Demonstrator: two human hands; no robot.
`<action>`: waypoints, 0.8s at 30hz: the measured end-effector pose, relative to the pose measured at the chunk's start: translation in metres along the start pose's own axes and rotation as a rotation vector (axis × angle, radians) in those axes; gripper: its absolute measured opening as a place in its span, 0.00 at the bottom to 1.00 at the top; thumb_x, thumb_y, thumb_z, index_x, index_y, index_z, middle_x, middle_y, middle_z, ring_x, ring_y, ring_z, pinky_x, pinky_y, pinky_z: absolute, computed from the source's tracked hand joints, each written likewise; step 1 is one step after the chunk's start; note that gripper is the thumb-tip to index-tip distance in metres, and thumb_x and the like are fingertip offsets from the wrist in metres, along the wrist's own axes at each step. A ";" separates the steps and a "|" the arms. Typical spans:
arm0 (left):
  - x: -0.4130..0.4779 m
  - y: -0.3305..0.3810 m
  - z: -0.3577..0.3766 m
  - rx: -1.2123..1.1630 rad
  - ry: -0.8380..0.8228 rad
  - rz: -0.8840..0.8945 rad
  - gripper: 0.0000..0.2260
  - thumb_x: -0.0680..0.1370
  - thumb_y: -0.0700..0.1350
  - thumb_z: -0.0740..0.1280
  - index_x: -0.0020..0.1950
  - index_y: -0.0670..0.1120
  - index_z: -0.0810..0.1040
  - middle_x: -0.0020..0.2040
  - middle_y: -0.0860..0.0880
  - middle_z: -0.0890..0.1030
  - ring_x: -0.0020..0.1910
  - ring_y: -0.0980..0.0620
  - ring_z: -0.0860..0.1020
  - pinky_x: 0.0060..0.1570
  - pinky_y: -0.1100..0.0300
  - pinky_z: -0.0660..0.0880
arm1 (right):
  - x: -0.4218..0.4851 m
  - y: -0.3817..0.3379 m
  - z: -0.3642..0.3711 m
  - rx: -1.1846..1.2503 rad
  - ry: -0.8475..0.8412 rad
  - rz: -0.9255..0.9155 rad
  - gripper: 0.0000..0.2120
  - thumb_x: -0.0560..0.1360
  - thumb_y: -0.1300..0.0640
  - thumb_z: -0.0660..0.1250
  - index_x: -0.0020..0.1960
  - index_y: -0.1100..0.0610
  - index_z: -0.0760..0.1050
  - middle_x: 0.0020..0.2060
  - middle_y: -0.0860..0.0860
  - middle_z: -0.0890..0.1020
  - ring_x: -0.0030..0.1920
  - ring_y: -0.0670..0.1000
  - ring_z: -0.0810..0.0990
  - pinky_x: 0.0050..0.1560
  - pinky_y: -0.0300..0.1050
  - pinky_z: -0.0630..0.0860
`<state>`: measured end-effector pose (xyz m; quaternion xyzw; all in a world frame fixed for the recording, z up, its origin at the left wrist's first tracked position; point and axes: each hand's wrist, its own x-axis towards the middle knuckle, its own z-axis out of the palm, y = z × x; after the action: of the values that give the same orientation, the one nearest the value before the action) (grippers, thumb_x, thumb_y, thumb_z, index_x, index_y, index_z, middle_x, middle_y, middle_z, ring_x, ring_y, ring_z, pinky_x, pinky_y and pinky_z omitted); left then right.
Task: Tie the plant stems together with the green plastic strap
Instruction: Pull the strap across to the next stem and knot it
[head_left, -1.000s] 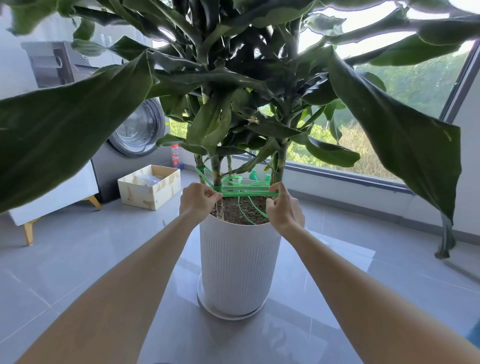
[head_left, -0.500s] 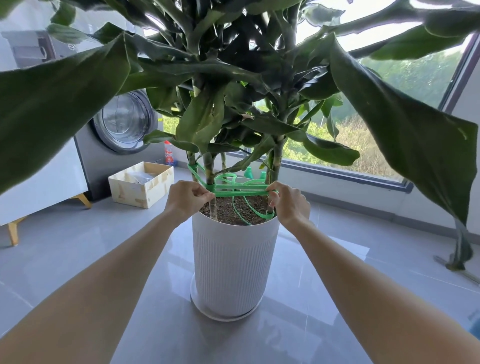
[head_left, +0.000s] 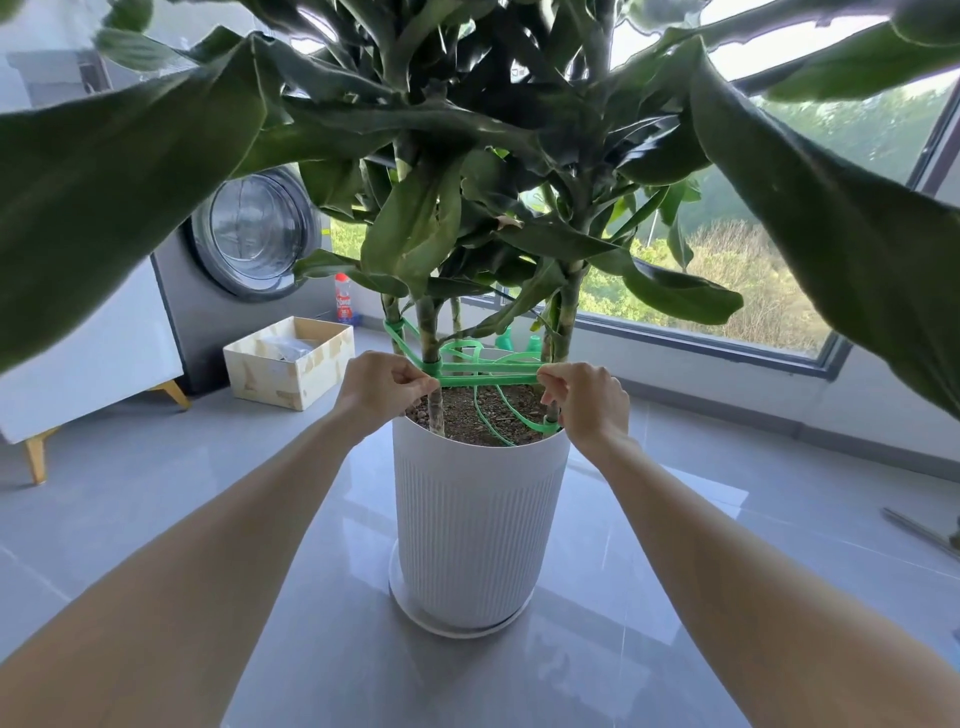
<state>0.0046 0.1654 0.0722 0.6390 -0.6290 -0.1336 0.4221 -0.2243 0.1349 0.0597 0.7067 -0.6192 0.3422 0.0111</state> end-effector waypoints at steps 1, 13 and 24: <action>0.000 0.000 0.000 -0.006 0.002 -0.003 0.08 0.71 0.47 0.74 0.42 0.43 0.84 0.35 0.47 0.82 0.29 0.58 0.74 0.32 0.69 0.70 | 0.001 -0.001 0.000 0.024 -0.018 -0.027 0.12 0.78 0.56 0.63 0.41 0.54 0.82 0.33 0.47 0.83 0.33 0.51 0.81 0.39 0.47 0.78; 0.004 -0.005 0.000 -0.088 -0.005 -0.037 0.08 0.70 0.46 0.75 0.43 0.42 0.84 0.36 0.46 0.83 0.30 0.57 0.75 0.39 0.64 0.74 | 0.006 -0.025 0.007 0.115 -0.124 -0.132 0.08 0.78 0.53 0.65 0.51 0.51 0.83 0.35 0.45 0.85 0.24 0.46 0.79 0.38 0.47 0.81; 0.006 -0.008 0.001 -0.153 -0.013 -0.091 0.07 0.70 0.42 0.75 0.44 0.39 0.83 0.42 0.43 0.84 0.40 0.52 0.78 0.39 0.66 0.70 | 0.007 -0.056 0.017 0.150 -0.204 -0.147 0.09 0.78 0.52 0.65 0.50 0.50 0.84 0.36 0.44 0.85 0.26 0.44 0.79 0.39 0.44 0.80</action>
<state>0.0108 0.1580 0.0679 0.6320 -0.5899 -0.2044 0.4590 -0.1675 0.1345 0.0731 0.7801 -0.5363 0.3123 -0.0798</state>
